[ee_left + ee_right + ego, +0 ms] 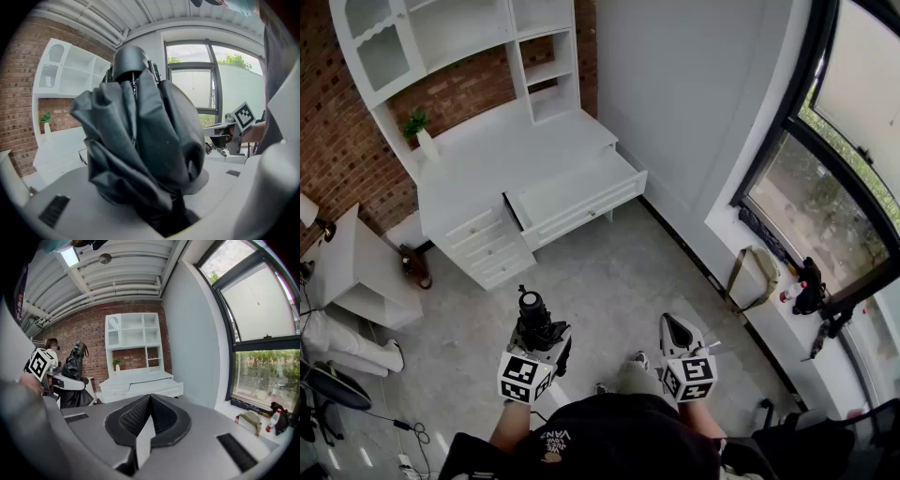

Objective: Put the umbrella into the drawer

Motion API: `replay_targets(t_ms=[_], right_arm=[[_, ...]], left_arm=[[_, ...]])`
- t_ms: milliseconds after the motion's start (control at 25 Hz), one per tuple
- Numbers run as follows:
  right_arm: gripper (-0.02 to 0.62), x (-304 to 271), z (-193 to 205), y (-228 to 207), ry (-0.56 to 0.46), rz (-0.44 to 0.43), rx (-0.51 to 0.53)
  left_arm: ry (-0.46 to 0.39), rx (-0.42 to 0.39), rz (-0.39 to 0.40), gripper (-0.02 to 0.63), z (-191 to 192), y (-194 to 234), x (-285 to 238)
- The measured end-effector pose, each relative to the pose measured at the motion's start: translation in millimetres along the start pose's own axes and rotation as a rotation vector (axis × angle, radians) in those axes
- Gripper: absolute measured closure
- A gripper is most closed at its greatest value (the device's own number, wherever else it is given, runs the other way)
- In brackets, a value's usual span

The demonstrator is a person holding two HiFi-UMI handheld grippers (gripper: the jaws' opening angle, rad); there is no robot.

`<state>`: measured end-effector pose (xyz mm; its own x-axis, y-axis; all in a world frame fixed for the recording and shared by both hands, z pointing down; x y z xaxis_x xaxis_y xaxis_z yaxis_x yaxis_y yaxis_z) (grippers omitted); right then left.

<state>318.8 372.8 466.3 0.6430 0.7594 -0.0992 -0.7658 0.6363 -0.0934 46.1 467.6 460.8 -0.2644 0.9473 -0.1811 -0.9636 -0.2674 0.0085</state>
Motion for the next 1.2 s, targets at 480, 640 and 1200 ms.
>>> replay_targets(t_ms=[480, 640, 1200], right_arm=[[0.594, -62.0, 4.0, -28.5, -0.011, 0.015, -0.065], [0.594, -97.0, 3.9, -46.9, 0.0, 0.023, -0.076], [0.594, -240.6, -12.3, -106.0, 0.014, -0.057, -0.067]], left_arm=[[0.026, 0.019, -0.024, 0.396, 3.3, 37.9, -44.4], [0.042, 0.007, -0.026, 0.394, -1.8, 56.8, -75.3], [0.039, 0.018, -0.112, 0.394, -23.7, 126.3, -185.6]])
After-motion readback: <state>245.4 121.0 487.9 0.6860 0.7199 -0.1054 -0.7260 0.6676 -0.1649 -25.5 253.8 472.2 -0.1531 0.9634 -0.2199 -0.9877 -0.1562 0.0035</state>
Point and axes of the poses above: the fingertips, and each gripper's own axes: x backward along the fingers, y to its left, z out of its underside, the point moved 7 cm from there along x, backward along the fingers, and after that the axes turned 12 degrees about -y, right-handed, at the moved point
